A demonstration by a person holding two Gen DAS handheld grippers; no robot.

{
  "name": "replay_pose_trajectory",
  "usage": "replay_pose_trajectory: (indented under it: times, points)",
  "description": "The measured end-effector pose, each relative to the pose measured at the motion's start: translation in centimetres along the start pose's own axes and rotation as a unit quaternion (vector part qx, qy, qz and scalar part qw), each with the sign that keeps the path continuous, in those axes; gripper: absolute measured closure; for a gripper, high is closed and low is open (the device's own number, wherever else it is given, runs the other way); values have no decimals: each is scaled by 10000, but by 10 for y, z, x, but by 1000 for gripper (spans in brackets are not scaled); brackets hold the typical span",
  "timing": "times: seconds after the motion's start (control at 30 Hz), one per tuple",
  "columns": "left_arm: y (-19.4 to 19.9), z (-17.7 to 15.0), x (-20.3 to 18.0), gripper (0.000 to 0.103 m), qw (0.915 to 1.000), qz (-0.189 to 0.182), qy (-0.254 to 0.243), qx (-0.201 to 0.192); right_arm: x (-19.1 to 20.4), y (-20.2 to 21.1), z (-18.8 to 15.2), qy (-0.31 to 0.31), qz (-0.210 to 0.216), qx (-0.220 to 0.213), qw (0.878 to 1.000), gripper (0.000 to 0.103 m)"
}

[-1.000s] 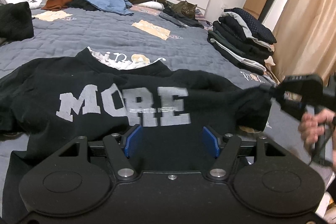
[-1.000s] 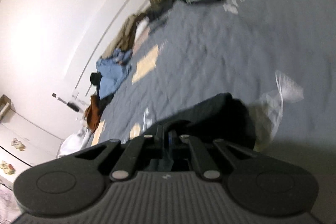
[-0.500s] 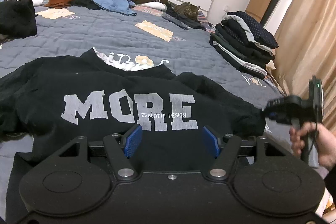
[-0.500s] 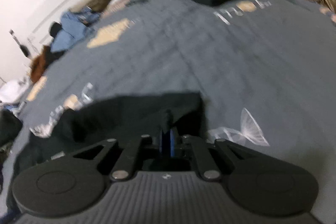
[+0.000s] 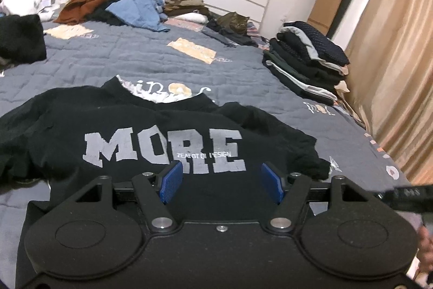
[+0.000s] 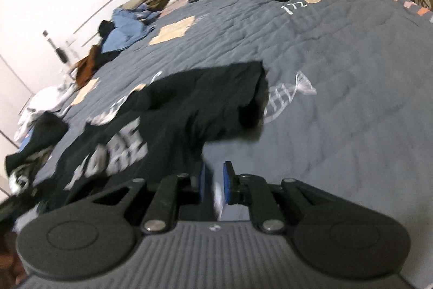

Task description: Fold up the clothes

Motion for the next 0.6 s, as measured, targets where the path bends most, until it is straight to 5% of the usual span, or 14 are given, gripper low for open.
replay_pose_trajectory:
  times: [0.27,0.6]
  points:
    - [30,-16,-14,39,9995,-139,-278,-75,13,63,-64,381,126,234,9989,70]
    - [75,-42,-13,38,9987,-124,-481,-139,15,105,-139,1120,19,1286,9853,66]
Point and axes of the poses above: each gripper's, at about its wrist camera, not at the fingertips, and y roughly against the way its jaws point, x to its left, z to its top, the point moved 3 cm from there along -y, roughly the way its jaws point, and after that the axes turned 3 degrees about -y, right-handed, at the moved point
